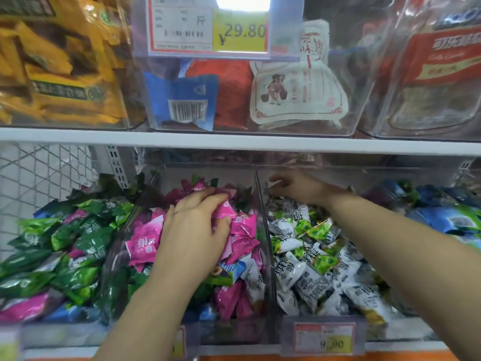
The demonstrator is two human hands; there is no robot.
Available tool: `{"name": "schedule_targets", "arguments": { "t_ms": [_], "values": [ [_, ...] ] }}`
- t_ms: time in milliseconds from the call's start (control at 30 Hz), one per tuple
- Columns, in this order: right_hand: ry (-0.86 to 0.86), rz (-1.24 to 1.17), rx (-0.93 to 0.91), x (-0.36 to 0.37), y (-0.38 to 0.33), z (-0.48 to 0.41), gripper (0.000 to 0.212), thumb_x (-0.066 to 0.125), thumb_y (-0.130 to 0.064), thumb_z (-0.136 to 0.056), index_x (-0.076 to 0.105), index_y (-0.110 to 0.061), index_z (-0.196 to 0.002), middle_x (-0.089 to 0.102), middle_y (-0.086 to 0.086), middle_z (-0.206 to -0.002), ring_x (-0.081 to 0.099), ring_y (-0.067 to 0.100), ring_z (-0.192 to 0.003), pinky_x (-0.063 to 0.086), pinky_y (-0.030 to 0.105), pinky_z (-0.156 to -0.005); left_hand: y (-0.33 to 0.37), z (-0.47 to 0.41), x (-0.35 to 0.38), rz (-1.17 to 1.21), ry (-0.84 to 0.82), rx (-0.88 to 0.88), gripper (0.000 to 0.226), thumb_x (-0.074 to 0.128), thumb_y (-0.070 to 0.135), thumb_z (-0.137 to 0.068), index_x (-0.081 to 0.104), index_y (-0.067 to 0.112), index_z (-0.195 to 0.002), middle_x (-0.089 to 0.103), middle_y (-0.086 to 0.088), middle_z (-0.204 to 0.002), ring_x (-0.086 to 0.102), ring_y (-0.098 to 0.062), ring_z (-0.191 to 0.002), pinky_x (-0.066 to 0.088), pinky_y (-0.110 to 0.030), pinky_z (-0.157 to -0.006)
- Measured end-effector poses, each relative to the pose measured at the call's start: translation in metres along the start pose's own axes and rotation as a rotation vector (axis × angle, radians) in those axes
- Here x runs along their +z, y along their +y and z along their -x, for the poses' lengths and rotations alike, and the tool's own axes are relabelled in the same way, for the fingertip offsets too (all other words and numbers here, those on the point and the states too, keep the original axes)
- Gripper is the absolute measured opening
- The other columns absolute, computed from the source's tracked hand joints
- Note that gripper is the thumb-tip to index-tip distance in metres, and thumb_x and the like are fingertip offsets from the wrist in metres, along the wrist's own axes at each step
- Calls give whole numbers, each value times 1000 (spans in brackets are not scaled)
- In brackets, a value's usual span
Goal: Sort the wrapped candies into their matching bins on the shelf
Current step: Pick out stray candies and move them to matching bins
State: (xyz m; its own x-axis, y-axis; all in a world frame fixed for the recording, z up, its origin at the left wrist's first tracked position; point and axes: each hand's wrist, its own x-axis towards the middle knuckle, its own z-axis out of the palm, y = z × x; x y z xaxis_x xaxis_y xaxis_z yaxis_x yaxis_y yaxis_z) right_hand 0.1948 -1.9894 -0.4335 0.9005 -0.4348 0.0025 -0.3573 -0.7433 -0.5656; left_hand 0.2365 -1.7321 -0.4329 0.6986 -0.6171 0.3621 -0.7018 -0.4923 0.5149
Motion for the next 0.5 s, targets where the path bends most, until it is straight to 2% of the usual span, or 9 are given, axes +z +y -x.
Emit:
{"name": "schedule_targets", "arguments": {
  "t_ms": [100,200,267,333,400,467,500],
  "values": [
    [-81,-46,29,-3,2,1,47,66,-27,-87,52,-15,-130,60,3,-118,58,19,-110,45,27,-88,-1,0,1,2,-2,15,42,56,31,-91,52,30,-133,48,7,-140,37,-15,-131,28,-44,-113],
    [-154,-75,31,-8,-2,3,47,69,-35,-83,56,-19,-126,64,2,-113,59,16,-103,41,27,-85,-1,-1,2,1,-5,15,42,56,31,-91,52,31,-133,48,8,-139,37,-15,-131,28,-45,-113],
    [-192,-20,6,-9,-4,4,38,69,-41,-81,66,-14,-108,67,6,-104,61,23,-97,38,30,-81,0,-1,2,-4,-7,10,42,56,32,-91,52,31,-133,48,8,-139,37,-15,-130,28,-45,-113],
    [-211,-5,-8,-7,-7,6,43,70,-45,-79,66,-5,-94,63,15,-87,58,30,-82,33,31,-71,1,-1,3,-8,-9,7,42,56,31,-91,52,32,-133,49,7,-138,38,-15,-130,28,-45,-112],
    [-199,-51,-26,-5,-10,11,52,67,-49,-78,63,3,-84,48,14,-73,45,21,-65,29,26,-61,2,0,3,-7,-9,6,41,56,31,-91,52,33,-132,49,8,-138,38,-15,-130,28,-46,-113],
    [-182,-116,-35,-5,-14,16,42,59,-50,-82,69,-9,-84,51,6,-72,49,12,-57,33,15,-52,3,0,4,-4,-6,6,40,56,31,-91,53,33,-131,49,9,-138,39,-15,-130,28,-46,-113],
    [-178,-164,-28,-6,-15,19,33,54,-46,-88,70,-17,-93,57,-5,-76,53,0,-56,35,7,-55,3,-1,4,-5,-5,5,40,55,31,-91,53,33,-131,50,8,-137,39,-15,-129,28,-46,-112]
  ]
}}
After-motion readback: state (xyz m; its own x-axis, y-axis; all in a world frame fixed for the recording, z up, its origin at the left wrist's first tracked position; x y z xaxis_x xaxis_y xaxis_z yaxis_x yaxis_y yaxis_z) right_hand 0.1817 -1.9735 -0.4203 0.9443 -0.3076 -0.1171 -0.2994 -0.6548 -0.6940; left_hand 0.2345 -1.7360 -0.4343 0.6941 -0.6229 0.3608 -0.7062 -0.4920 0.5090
